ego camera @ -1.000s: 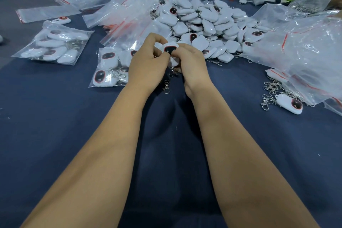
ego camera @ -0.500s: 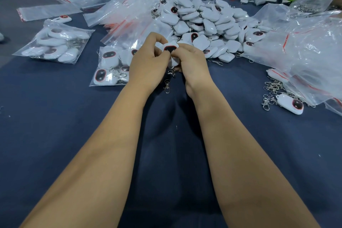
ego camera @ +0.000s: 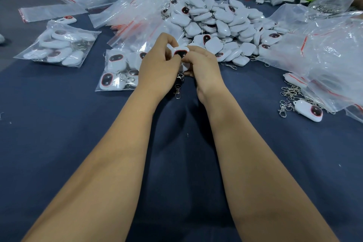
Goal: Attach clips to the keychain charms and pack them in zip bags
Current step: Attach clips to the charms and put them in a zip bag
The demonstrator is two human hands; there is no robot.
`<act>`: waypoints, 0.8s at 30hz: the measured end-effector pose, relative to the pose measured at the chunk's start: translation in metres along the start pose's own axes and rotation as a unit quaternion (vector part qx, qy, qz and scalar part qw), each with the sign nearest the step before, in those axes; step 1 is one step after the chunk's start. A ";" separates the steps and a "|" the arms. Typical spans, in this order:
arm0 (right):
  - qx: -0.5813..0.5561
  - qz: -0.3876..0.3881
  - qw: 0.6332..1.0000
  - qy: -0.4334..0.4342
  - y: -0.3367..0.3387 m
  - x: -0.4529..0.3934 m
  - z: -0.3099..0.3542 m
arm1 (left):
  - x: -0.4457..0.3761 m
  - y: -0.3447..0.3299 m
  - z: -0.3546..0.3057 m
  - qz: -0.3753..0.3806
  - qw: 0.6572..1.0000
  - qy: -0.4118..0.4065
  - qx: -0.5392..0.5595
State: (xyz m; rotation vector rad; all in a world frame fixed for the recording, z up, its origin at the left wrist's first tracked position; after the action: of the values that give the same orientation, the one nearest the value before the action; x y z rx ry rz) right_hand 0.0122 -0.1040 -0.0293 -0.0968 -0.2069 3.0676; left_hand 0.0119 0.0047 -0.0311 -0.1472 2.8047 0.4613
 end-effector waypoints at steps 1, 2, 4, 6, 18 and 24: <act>-0.003 -0.002 1.000 -0.001 0.000 0.000 0.000 | 0.000 0.000 0.000 -0.002 1.000 0.003 0.004; -0.010 -0.003 1.000 -0.003 0.000 0.001 0.001 | 0.000 0.001 -0.001 -0.006 1.000 0.006 0.010; -0.024 -0.009 1.000 -0.010 0.000 0.002 0.003 | 0.000 0.002 -0.001 -0.011 1.000 0.008 0.021; -0.033 -0.021 0.999 -0.014 0.000 0.002 0.004 | 0.002 0.001 -0.003 -0.010 1.000 0.007 0.013; -0.187 -0.101 0.976 -0.051 0.006 -0.007 -0.001 | -0.001 0.008 -0.006 -0.084 0.902 -0.080 -0.415; -0.281 -0.059 0.957 -0.038 0.003 -0.005 0.003 | -0.002 0.010 -0.006 -0.078 0.913 -0.039 -0.398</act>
State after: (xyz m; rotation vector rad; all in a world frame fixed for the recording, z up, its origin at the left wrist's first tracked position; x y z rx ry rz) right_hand 0.0168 -0.1075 -0.0267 0.0078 -1.0413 2.7962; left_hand 0.0108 0.0124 -0.0219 -0.4997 2.3264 1.4968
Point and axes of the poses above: each hand's wrist, its own x-axis away from the middle knuckle, its own y-axis out of the back of the hand, z = x × y, the point moved 2 cm from there along -x, towards the middle knuckle, and after that the axes turned 1 degree about -z, right-handed, at the moved point
